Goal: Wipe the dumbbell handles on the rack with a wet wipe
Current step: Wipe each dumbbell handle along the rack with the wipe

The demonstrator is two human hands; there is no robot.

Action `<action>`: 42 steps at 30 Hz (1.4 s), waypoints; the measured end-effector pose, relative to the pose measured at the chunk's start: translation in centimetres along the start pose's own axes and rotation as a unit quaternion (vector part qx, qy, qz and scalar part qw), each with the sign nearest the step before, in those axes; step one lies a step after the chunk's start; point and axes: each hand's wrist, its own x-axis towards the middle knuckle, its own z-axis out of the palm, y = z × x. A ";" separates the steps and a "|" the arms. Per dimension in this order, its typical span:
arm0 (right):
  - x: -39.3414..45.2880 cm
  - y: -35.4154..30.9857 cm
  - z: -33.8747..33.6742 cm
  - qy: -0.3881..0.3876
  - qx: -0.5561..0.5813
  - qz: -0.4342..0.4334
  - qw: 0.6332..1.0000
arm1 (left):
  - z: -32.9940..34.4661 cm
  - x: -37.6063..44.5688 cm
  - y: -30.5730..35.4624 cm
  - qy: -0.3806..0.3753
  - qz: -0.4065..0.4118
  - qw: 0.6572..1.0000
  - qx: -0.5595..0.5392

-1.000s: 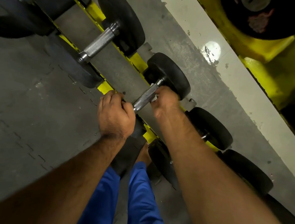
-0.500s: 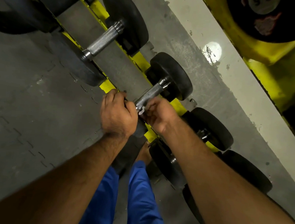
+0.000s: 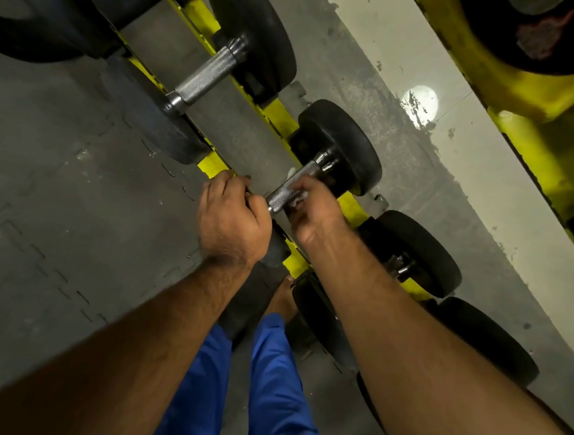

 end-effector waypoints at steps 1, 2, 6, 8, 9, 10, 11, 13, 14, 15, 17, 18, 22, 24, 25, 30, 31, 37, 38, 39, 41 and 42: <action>0.0 0.0 0.0 -0.002 0.010 0.007 1.000 | 0.0 0.0 0.0 0.001 0.002 1.000 -0.001; 0.3 -0.6 0.1 -0.003 0.042 0.010 0.999 | 0.0 0.0 0.1 0.002 0.004 1.000 -0.004; 0.6 -1.7 0.9 -0.012 0.132 -0.007 0.991 | 0.2 0.0 -0.2 0.004 0.008 1.000 -0.004; 0.2 -0.6 0.7 -0.045 0.093 -0.003 0.995 | 0.1 0.0 -0.2 0.000 0.008 1.000 0.001; 0.2 -0.6 0.7 -0.053 0.077 0.005 0.996 | 0.1 0.0 -0.1 -0.001 0.007 1.000 0.001; 0.3 -1.3 0.6 -0.057 0.070 0.012 0.996 | 0.0 0.0 -0.1 -0.002 0.005 1.000 -0.001; 0.7 -2.1 0.6 -0.050 0.082 0.010 0.995 | 0.0 0.0 0.0 -0.002 0.005 1.000 -0.002; 1.3 -2.7 0.7 -0.036 0.115 -0.002 0.993 | 0.0 0.0 -0.1 -0.001 0.006 1.000 -0.003; 1.3 -2.2 0.8 -0.044 0.109 -0.003 0.993 | 0.0 0.0 -0.1 -0.002 0.004 1.000 -0.002; 1.3 -1.3 0.7 -0.062 0.088 0.002 0.994 | 0.0 0.1 -0.1 -0.004 0.002 1.000 0.000; 1.1 -0.1 0.3 -0.094 0.040 0.024 0.994 | 0.0 0.0 -0.1 -0.007 0.000 1.000 0.003; 1.0 -0.3 0.2 -0.098 0.029 0.035 0.994 | 0.0 0.0 0.0 -0.007 -0.001 1.000 0.004; 1.4 -2.5 1.0 -0.053 0.140 0.000 0.989 | 0.1 0.1 -0.2 -0.008 -0.004 1.000 0.003; 1.2 -1.5 0.7 -0.067 0.123 -0.002 0.990 | 0.1 0.1 -0.3 -0.012 -0.004 1.000 0.005; 1.0 -1.1 0.4 -0.082 0.093 0.009 0.992 | 0.1 0.1 -0.3 -0.012 -0.004 1.000 0.007; 1.6 -3.0 1.1 -0.024 0.071 0.002 0.997 | 0.0 0.1 -0.1 -0.017 -0.007 1.000 0.014; 1.6 -2.7 1.3 -0.020 0.088 -0.003 0.996 | 0.0 0.1 -0.2 -0.015 -0.009 1.000 0.013; 0.9 -0.5 0.5 -0.069 -0.003 0.034 0.997 | -0.1 -0.1 0.1 -0.009 -0.004 1.000 0.008; 1.1 -1.4 0.8 -0.057 0.017 0.028 0.998 | -0.1 0.0 0.1 -0.008 -0.002 1.000 0.008; 1.4 -2.0 1.0 -0.041 0.053 0.018 0.998 | -0.1 0.0 0.1 -0.007 -0.003 1.000 0.007; 1.4 -1.3 1.0 -0.045 0.067 0.010 0.997 | 0.0 0.0 -0.1 -0.010 -0.001 1.000 0.002; 1.4 -0.1 0.7 -0.072 0.045 0.019 0.996 | 0.0 0.0 -0.1 -0.010 -0.001 1.000 0.001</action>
